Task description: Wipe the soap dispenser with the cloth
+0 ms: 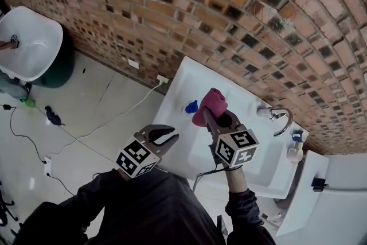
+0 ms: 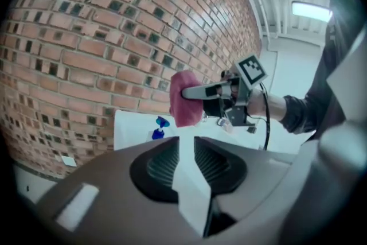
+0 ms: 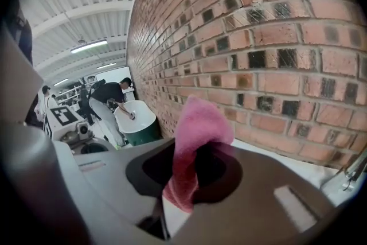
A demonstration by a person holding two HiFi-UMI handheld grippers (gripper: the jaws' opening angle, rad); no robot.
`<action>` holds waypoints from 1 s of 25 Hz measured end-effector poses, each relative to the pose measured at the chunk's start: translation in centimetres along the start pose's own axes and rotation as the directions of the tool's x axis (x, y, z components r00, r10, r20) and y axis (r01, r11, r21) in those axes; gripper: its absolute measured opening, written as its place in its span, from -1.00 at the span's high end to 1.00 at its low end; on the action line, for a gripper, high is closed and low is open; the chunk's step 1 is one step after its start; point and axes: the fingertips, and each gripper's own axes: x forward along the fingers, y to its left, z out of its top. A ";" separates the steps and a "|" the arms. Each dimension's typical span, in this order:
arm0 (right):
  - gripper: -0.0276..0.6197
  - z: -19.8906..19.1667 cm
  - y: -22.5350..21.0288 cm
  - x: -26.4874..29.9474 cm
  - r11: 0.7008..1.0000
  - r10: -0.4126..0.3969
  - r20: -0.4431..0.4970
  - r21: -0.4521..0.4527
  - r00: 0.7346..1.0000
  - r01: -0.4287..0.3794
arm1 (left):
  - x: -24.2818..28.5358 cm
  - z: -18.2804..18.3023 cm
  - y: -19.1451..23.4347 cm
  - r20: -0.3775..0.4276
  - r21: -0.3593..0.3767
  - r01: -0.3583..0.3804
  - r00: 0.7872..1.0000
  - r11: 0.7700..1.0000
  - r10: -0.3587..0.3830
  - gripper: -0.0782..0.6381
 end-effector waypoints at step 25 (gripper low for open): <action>0.70 -11.1 6.4 3.8 0.961 0.128 -0.124 -0.232 0.984 -0.154 | 0.0 -0.2 2.6 -0.044 -0.020 -0.067 0.997 0.998 0.066 0.55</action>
